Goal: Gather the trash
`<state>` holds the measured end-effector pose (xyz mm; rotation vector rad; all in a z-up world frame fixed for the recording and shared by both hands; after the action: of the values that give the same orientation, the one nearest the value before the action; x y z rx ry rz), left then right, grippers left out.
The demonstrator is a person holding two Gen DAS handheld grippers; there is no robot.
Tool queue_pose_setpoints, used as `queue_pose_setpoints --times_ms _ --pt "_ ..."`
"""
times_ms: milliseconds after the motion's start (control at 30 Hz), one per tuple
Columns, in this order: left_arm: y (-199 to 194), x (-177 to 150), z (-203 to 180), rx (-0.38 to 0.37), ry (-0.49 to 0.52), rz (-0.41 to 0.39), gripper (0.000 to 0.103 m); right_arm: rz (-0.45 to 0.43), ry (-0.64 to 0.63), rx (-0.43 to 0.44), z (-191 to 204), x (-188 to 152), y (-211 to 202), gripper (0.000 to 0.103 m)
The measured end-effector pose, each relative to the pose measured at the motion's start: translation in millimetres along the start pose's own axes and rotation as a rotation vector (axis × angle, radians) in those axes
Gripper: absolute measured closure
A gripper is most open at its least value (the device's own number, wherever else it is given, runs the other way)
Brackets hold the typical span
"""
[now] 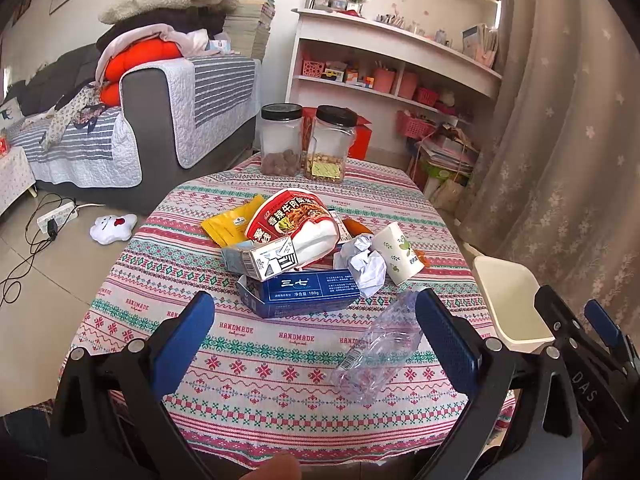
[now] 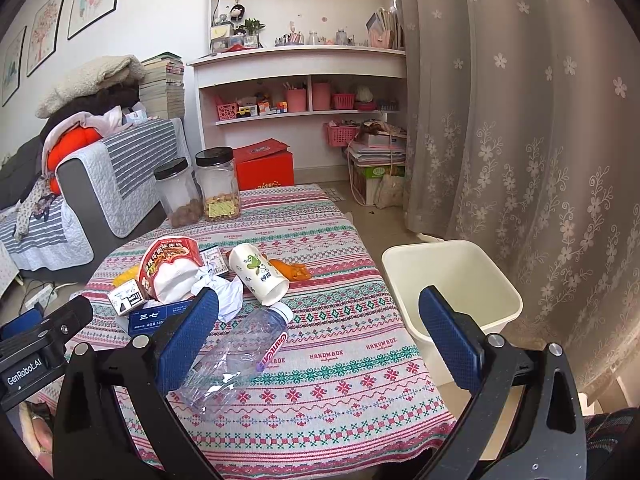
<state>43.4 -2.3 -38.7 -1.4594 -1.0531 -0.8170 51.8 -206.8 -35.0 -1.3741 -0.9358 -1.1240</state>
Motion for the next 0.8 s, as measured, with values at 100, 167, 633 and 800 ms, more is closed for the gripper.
queue_pose_setpoints --times_ms 100,167,633,800 --pt "0 -1 1 0.0 -0.002 0.001 0.006 -0.001 0.0 0.0 0 0 0 0.007" --pt "0 -1 1 -0.001 -0.003 0.001 0.006 0.0 0.0 -0.001 0 0 0 0.007" --pt "1 -6 4 0.002 -0.028 0.02 0.006 0.028 0.016 0.01 2 -1 2 0.007" --pt "3 26 25 0.031 -0.084 0.023 0.006 0.138 0.147 0.05 -1 22 23 0.007"
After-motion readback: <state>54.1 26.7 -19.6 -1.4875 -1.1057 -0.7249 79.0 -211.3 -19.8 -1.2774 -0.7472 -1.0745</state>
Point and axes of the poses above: each gripper's, at about its wrist camera, not at the fingertips, and y roughly the way its jaws point, z to its left, x to its top, the point moved 5 cm from there along y, roughly the way its jaws point, and after that the axes turned 15 degrees about -z, right-handed, at the moved point
